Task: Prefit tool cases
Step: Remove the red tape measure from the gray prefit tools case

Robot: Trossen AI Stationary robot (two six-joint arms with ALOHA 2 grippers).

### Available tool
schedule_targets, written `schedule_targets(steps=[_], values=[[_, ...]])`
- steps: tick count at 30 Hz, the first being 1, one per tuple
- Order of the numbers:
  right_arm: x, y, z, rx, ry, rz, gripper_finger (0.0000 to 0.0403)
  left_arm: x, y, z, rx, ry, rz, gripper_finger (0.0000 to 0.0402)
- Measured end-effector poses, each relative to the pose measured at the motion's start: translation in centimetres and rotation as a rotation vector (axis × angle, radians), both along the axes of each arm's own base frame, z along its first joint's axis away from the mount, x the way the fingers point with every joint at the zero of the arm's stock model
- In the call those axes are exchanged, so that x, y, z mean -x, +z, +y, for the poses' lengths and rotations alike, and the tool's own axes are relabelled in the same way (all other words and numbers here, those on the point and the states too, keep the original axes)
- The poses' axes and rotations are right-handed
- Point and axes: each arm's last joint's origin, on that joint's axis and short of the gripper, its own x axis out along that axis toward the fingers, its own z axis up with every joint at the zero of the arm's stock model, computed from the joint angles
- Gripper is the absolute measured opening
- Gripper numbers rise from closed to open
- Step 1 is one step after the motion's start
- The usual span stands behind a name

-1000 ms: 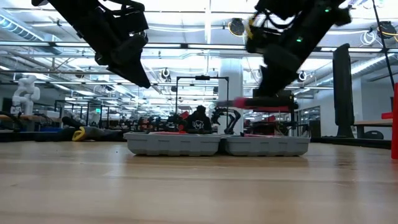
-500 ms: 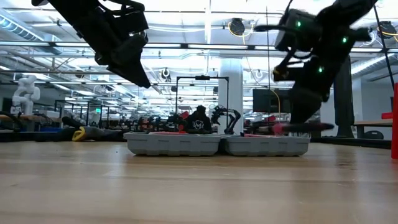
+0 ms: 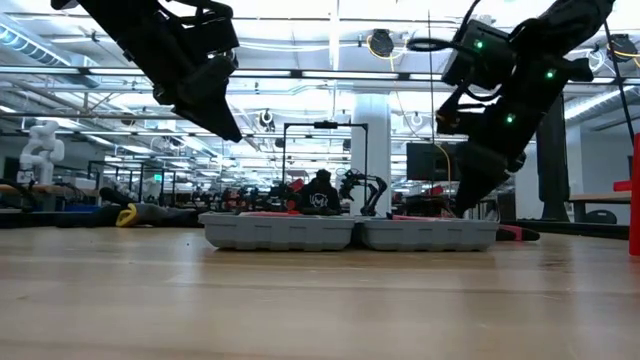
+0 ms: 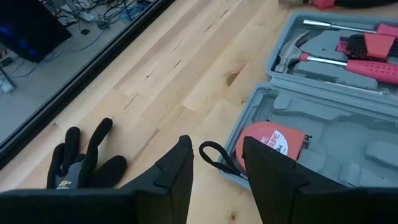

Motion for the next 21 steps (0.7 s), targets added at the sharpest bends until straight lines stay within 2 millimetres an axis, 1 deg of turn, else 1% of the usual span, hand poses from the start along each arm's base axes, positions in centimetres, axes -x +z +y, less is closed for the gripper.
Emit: schedule_targets(steps=[3, 6, 9, 11, 16, 18, 21], values=[[-0.3, 1.0, 0.4, 0.022, 0.059, -0.07, 0.0139, -0.2, -0.2, -0.2, 0.011, -0.084, 0.042, 0.0146], [-0.9, 2.3, 1.0, 0.038, 0.17, -0.175, 0.0136, -0.7, -0.8, -0.3, -0.032, -0.148, 0.095, 0.0146], [-1.4, 3.2, 1.4, 0.037, 0.237, -0.265, 0.0136, -1.3, -1.8, -0.1, -0.101, -0.173, 0.166, 0.0146], [-1.5, 3.5, 1.6, 0.04, 0.254, -0.293, 0.0136, -1.6, -2.5, 0.7, -0.144, -0.145, 0.213, 0.0146], [-1.5, 3.6, 2.1, 0.036, 0.269, -0.303, 0.0136, -2.2, -3.8, 3.1, -0.173, -0.121, 0.319, 0.0146], [-1.5, 3.6, 2.2, 0.033, 0.274, -0.303, 0.0136, -2.3, -4.1, 3.9, -0.164, -0.152, 0.355, 0.0146], [-1.6, 3.7, 2.5, 0.033, 0.281, -0.309, 0.0136, -2.4, -4.2, 5.1, -0.119, -0.25, 0.402, 0.0146]])
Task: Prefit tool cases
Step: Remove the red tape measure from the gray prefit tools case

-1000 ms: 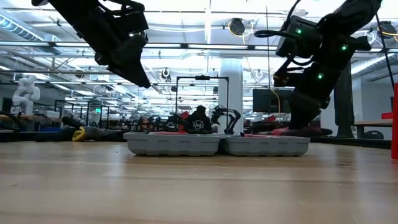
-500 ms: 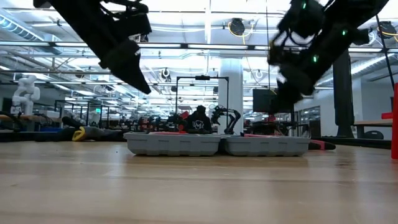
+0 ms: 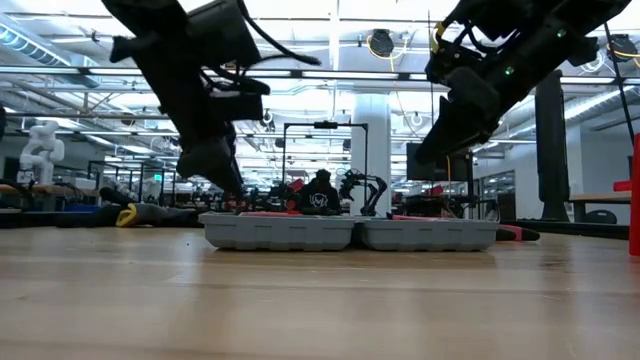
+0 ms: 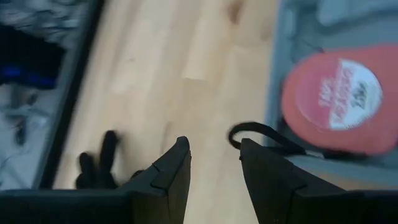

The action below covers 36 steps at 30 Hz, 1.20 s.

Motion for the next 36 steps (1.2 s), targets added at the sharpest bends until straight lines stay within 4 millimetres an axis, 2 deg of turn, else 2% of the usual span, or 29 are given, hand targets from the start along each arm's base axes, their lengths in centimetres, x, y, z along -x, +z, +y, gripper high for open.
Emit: schedule_targets(steps=[5, 10, 25, 29, 32, 36], values=[[0.0, 0.0, 0.0, -0.006, -0.006, -0.003, 0.0136, -0.3, 0.1, 2.0, 0.073, -0.084, 0.001, 0.0146], [0.0, 0.0, 0.0, -0.006, -0.006, -0.002, 0.0137, -0.3, 0.0, 3.5, 0.216, -0.123, -0.022, 0.0146], [0.0, 0.0, 0.1, -0.005, -0.002, -0.002, 0.0137, 0.0, -0.1, 5.3, 0.371, -0.172, -0.06, 0.0146], [0.0, 0.0, 0.3, -0.003, 0.003, -0.002, 0.0137, -0.1, -1.1, 5.4, 0.413, -0.189, -0.03, 0.0145], [0.0, 0.0, 0.4, -0.005, 0.007, -0.003, 0.0137, -0.4, -2.0, 5.4, 0.431, -0.207, -0.006, 0.0123], [0.0, 0.0, 0.4, -0.005, 0.006, -0.003, 0.0137, -0.5, -1.9, 5.2, 0.42, -0.226, -0.003, 0.0029]])
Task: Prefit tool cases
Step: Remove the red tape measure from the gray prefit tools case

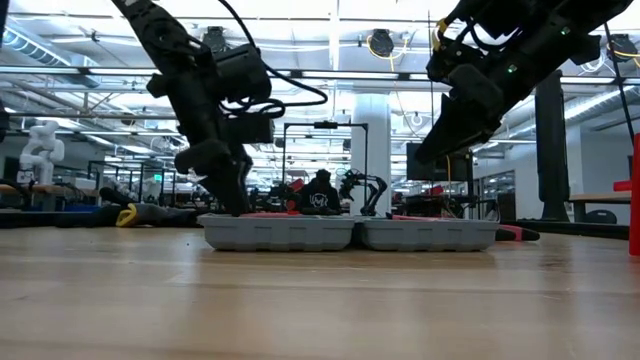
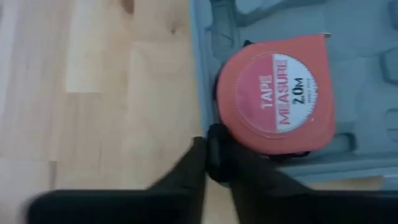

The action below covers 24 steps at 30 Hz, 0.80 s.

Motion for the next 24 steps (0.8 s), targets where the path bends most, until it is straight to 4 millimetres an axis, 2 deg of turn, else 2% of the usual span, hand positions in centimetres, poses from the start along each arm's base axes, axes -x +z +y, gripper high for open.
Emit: schedule_targets(steps=[5, 13, 24], values=[[0.0, 0.0, 0.0, 0.007, -0.006, -0.001, 0.0137, 0.7, 1.8, -0.2, -0.013, 0.021, -0.038, 0.0005], [0.0, 0.0, 0.0, 0.009, -0.004, 0.0, 0.0137, 1.5, 5.8, -1.1, -0.053, 0.033, -0.195, 0.0002], [0.0, 0.0, 0.0, 0.009, -0.004, 0.0, 0.0137, 3.1, 10.4, -4.1, -0.164, 0.042, -0.38, 0.0001]])
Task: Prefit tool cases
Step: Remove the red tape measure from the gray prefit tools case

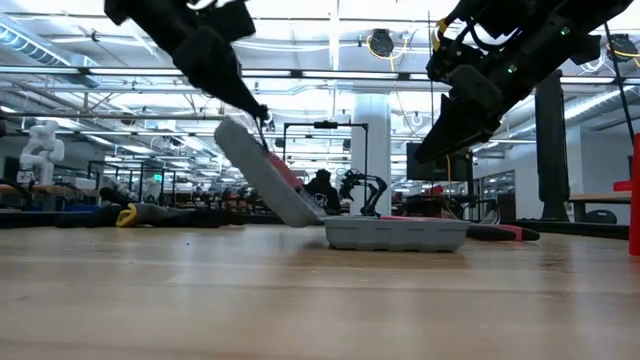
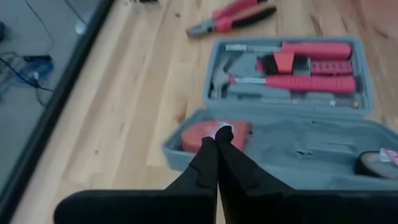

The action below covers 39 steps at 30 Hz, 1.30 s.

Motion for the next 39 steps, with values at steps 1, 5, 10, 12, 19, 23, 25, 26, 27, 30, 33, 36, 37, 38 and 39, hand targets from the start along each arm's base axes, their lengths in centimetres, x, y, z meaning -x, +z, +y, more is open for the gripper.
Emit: schedule_targets(steps=[1, 5, 10, 12, 19, 23, 25, 26, 27, 30, 33, 36, 37, 38, 39], values=[[0.0, 0.0, 0.0, 0.0, 0.0, 0.0, 0.0137, 0.1, 0.2, -0.2, -0.009, 0.004, -0.006, 0.0001], [0.0, 0.0, 0.0, 0.0, 0.001, 0.0, 0.0137, 0.2, 0.2, -0.6, -0.016, 0.032, -0.01, 0.0], [0.0, 0.0, 0.0, 0.0, 0.0, 0.0, 0.0137, -0.6, -1.0, -0.8, -0.014, 0.057, 0.04, 0.0], [0.0, 0.0, 0.0, 0.0, 0.0, 0.0, 0.0137, -1.0, -1.5, -0.9, -0.026, 0.093, 0.049, 0.0], [0.0, 0.0, 0.0, 0.0, 0.0, -0.003, 0.0137, -4.4, -3.5, -1.5, -0.03, 0.037, -0.037, 0.0], [0.0, 0.0, 0.0, 0.012, -0.013, -0.005, 0.0137, -5.8, -4.8, -1.4, -0.063, 0.002, -0.036, 0.0], [0.0, 0.0, 0.0, 0.012, -0.013, -0.004, 0.0137, -5.8, -4.7, -1.4, -0.095, 0.019, -0.024, 0.0], [0.0, 0.0, -0.1, 0.012, -0.014, -0.001, 0.0137, -5.7, -4.1, -1.3, -0.107, 0.029, -0.048, 0.0], [0.0, 0.0, -0.1, 0.012, -0.014, 0.001, 0.0137, -5.7, -3.4, -1.3, -0.11, 0.038, -0.089, 0.0], [0.0, 0.0, -0.1, 0.012, -0.014, 0.001, 0.0137, -5.8, -1.6, -1.4, -0.084, -0.002, -0.216, 0.0], [0.0, 0.0, -0.1, 0.012, -0.014, 0.001, 0.0137, -5.3, -1.2, -1.6, -0.094, -0.006, -0.197, 0.0], [0.0, 0.0, -0.1, 0.012, -0.014, 0.001, 0.0137, -5.5, -1.6, -1.5, -0.059, -0.003, -0.188, 0.0], [0.0, 0.0, -0.1, 0.011, -0.015, 0.0, 0.0137, -5.6, -2.0, -1.6, -0.054, -0.006, -0.161, 0.0], [0.0, 0.0, -0.1, 0.01, -0.015, 0.0, 0.0137, -5.5, -2.5, -1.8, -0.06, 0.002, -0.114, 0.0], [0.0, 0.0, -0.1, 0.011, -0.015, 0.0, 0.0137, -5.2, -3.0, -1.8, -0.072, 0.04, -0.076, 0.0]])
